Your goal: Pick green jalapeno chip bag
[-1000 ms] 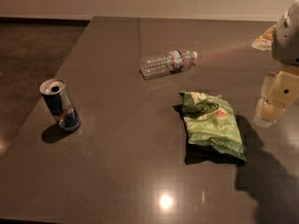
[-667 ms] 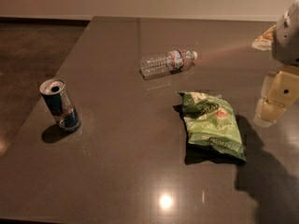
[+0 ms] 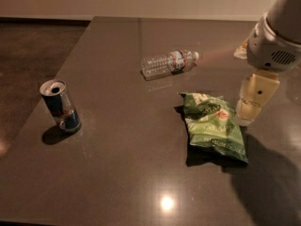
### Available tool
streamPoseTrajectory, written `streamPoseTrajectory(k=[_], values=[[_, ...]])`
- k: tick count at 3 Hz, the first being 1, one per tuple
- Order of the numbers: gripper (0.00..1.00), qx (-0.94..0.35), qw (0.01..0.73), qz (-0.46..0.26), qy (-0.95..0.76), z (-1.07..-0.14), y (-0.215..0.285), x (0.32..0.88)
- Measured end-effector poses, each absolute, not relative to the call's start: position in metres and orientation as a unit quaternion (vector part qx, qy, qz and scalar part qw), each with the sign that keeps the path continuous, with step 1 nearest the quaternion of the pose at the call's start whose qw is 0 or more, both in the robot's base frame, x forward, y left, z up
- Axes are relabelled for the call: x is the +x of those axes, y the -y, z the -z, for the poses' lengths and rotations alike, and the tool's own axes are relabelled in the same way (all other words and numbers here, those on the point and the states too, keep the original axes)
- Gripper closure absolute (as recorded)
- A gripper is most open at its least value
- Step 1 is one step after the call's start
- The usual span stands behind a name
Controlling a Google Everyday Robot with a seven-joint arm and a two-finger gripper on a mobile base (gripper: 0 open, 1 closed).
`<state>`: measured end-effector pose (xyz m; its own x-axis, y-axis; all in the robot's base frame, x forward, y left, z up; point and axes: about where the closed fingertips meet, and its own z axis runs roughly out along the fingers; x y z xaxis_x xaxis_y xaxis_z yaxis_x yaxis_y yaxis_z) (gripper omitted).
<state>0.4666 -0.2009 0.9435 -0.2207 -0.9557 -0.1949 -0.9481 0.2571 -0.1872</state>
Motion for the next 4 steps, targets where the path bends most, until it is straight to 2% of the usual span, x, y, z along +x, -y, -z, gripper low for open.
streamPoseTrajectory(k=[3,4], values=[[0.00,-0.629,0.090,-0.045,-0.771,-0.873,0.170,0.479],[0.13,-0.628,0.082,-0.054,-0.772,-0.863,0.167,0.478]])
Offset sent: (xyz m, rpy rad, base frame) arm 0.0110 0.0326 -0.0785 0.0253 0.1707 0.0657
